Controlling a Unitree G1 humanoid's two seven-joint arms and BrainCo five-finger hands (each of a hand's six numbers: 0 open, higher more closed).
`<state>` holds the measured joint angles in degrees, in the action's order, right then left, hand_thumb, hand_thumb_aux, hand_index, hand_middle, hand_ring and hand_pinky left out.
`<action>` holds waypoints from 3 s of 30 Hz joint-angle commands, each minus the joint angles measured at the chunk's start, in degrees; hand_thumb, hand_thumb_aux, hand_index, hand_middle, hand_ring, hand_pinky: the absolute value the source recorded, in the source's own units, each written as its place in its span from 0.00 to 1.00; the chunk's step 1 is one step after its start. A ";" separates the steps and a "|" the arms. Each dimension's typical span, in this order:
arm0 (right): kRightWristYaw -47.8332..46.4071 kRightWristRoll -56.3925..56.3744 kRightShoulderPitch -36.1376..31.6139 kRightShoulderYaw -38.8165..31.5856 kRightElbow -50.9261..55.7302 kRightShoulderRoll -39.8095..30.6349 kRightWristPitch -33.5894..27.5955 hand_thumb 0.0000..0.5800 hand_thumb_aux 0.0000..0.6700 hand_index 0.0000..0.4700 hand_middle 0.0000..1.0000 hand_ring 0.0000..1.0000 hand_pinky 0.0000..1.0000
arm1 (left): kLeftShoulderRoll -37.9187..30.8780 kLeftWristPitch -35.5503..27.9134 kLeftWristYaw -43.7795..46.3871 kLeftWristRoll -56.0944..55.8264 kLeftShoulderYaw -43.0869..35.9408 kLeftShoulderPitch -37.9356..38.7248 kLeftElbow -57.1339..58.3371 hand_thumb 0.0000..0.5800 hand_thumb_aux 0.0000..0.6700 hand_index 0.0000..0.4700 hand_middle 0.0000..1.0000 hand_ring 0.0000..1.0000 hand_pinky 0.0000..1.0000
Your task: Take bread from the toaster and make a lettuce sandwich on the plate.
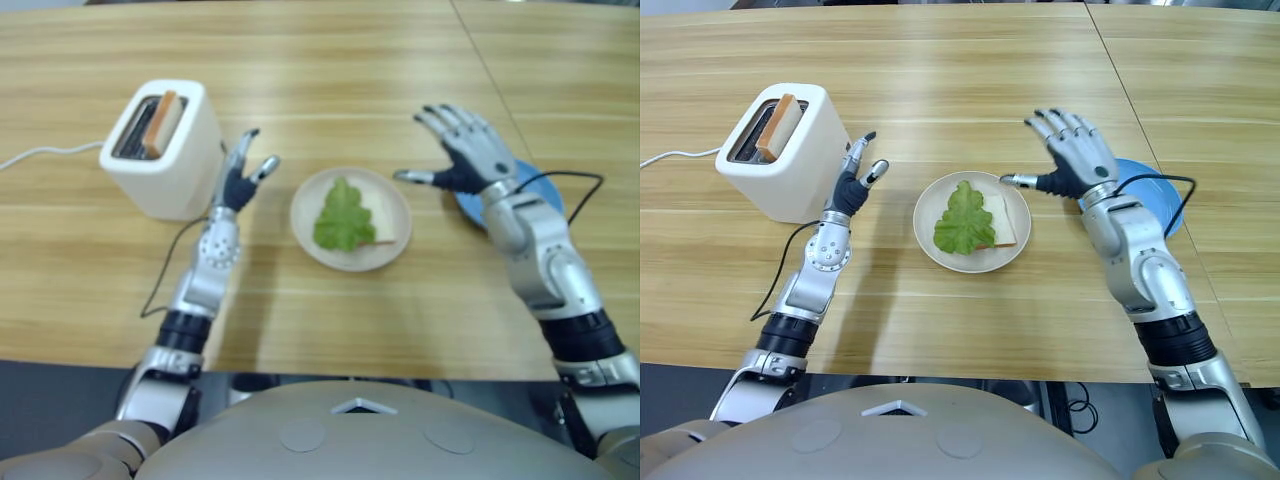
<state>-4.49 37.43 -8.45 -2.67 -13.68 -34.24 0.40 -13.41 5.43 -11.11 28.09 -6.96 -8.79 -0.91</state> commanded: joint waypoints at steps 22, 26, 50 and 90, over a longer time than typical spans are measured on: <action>1.54 -18.50 6.84 10.57 7.39 5.81 7.33 0.00 0.00 0.00 0.00 0.00 0.00 | -18.56 -16.72 5.31 18.75 7.26 -5.18 5.85 0.00 0.00 0.00 0.00 0.00 0.00; 1.75 -18.76 7.78 10.91 7.48 5.73 7.82 0.00 0.00 0.00 0.00 0.00 0.00 | -19.31 -17.14 5.12 18.26 6.90 -5.89 9.08 0.00 0.00 0.00 0.00 0.00 0.00; 2.14 -18.54 8.46 11.42 7.43 5.11 7.79 0.00 0.00 0.00 0.00 0.00 0.00 | -18.85 -14.38 -3.88 13.18 9.20 -5.47 4.13 1.00 1.00 0.98 0.81 0.81 0.81; 3.40 -18.32 6.86 10.44 10.93 7.38 9.13 0.00 0.00 0.00 0.00 0.00 0.00 | 5.60 -4.72 30.80 -26.58 -3.52 -14.44 28.19 1.00 1.00 0.98 1.00 1.00 1.00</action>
<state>-1.09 18.92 -1.37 8.51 -3.17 -27.17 9.44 -8.19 0.11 18.80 1.45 -10.31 -22.41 25.44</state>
